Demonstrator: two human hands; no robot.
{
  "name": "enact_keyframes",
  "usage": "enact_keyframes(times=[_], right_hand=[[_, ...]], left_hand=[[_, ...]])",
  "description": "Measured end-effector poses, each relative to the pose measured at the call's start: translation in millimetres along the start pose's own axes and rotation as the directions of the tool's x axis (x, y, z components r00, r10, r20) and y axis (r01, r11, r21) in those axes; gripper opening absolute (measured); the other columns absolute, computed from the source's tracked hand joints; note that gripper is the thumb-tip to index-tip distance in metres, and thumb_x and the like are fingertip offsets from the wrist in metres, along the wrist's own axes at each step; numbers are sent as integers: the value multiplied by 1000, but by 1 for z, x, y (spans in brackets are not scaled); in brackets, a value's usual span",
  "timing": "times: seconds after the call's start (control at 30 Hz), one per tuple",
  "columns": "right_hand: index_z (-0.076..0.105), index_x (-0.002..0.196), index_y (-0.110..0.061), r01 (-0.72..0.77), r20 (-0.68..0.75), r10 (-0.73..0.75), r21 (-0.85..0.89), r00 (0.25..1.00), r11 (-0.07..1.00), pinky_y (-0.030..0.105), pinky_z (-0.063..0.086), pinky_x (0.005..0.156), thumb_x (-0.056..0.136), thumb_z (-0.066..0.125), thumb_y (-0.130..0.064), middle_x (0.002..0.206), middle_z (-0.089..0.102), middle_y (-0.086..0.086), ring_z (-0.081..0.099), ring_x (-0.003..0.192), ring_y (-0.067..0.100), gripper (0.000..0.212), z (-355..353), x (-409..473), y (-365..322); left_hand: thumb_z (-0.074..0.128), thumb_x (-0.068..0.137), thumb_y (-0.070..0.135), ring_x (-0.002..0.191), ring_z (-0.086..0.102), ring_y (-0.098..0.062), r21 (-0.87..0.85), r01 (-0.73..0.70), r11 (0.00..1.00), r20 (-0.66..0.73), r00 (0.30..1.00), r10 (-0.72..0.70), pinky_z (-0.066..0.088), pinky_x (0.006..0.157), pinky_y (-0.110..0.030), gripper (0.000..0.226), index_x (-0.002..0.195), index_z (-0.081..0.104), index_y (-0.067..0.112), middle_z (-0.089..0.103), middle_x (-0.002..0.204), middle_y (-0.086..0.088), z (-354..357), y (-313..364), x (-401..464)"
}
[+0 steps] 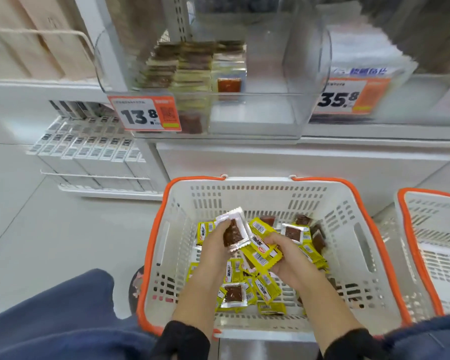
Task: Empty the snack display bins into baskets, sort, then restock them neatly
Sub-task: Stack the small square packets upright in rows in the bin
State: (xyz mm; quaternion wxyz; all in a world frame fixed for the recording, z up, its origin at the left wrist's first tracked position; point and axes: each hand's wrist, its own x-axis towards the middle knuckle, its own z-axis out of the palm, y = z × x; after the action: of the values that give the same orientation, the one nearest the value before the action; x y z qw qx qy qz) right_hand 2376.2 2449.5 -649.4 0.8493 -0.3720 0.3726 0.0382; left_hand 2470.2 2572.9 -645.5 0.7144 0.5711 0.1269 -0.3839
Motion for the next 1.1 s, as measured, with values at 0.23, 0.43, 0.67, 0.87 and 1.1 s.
enact_keyframes(times=[0.23,0.43,0.67,0.87,1.1], right_hand=[[58,123,-30,220,-176,-268,-250,947,943,44,55,83,90,58,-11,116,67,7,67,92,25,38,10,-30,2],[50,129,-39,434,80,-666,-814,742,386,17,47,85,89,63,-11,116,61,-20,60,98,-2,51,38,-55,18],[30,148,-36,397,248,-535,-900,807,181,4,32,88,83,71,-13,138,47,-13,49,122,6,81,40,-57,30],[49,136,-36,473,207,-551,-786,808,398,17,43,99,80,67,-2,130,55,-18,54,117,0,67,36,-61,18],[50,124,-42,483,98,-548,-617,831,621,17,50,77,89,52,4,115,61,-23,62,90,-2,58,34,-64,16]], left_hand=[[61,94,20,84,65,-25,135,-137,981,-212,963,164,56,66,-35,8,87,63,17,67,93,-12,-13,10,-32],[49,99,30,87,68,-31,440,-190,878,-102,961,258,59,59,-38,14,95,56,20,64,104,-16,6,9,-52],[59,94,38,86,68,-20,360,-127,924,6,991,134,58,69,-35,28,110,59,15,70,96,-9,6,11,-61],[50,99,36,91,69,-21,208,-121,971,29,993,117,56,62,-27,28,119,58,19,68,111,-11,-3,11,-64],[45,102,31,95,66,-16,296,-224,929,37,974,223,56,57,-23,22,115,56,17,64,112,-8,3,10,-64]])
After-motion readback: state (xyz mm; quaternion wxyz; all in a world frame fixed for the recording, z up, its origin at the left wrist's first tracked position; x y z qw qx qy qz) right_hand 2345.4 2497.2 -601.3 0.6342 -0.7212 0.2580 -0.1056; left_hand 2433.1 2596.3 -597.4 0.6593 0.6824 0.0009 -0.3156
